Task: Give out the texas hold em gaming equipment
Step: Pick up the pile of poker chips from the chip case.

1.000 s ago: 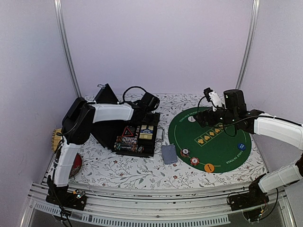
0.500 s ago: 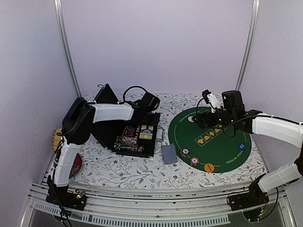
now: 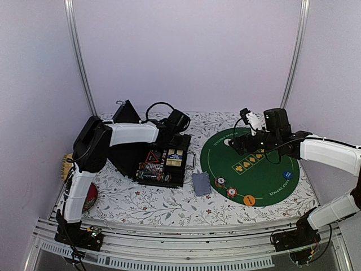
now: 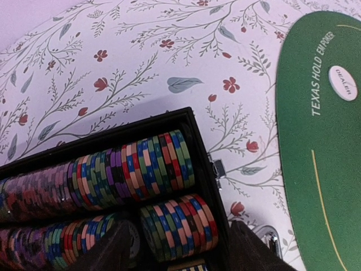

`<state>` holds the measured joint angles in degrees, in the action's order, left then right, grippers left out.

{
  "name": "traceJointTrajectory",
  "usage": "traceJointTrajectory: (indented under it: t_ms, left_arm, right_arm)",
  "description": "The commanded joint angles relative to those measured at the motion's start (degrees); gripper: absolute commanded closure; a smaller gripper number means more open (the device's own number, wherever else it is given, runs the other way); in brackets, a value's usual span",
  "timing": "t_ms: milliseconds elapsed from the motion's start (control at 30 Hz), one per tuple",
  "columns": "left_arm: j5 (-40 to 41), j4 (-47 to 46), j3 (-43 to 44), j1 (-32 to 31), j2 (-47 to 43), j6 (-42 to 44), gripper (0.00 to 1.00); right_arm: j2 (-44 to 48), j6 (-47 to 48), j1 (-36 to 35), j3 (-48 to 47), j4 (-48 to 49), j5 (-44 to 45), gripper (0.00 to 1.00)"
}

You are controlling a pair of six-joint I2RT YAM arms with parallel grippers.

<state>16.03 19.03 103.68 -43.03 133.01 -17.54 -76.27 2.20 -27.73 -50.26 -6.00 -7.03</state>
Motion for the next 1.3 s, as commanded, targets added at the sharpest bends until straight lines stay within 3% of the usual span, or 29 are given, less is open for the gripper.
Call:
traceJointTrajectory:
  t_ms: [0,100,200,433,667,1267]
  left_arm:
    - [-0.27,1.07,2.60,0.03,1.11,0.48,0.39]
    - [-0.15,1.80,3.60,0.47,2.52,-0.18,0.52]
    - [-0.35,1.67,3.72,0.73,3.22,-0.12,0.57]
    - [-3.05,0.93,2.00,0.93,3.39,-1.54,0.52]
    - [0.98,3.52,1.94,1.35,3.92,-1.70,0.62]
    - [1.01,5.21,-1.97,1.58,1.52,-2.62,0.60]
  right_arm:
    - [-1.02,0.42,-0.05,-1.78,-0.39,-1.30,0.02]
    - [-1.16,0.44,-0.05,-2.04,-0.63,-1.63,0.02]
    - [-1.05,0.53,-0.05,-1.92,-0.70,-1.92,0.02]
    - [-1.61,0.61,-0.05,-2.06,-0.89,-2.20,0.02]
    - [-1.86,0.79,-0.05,-2.58,-1.38,-2.61,0.02]
    - [-3.59,1.22,-0.09,-3.48,-2.26,-3.89,0.02]
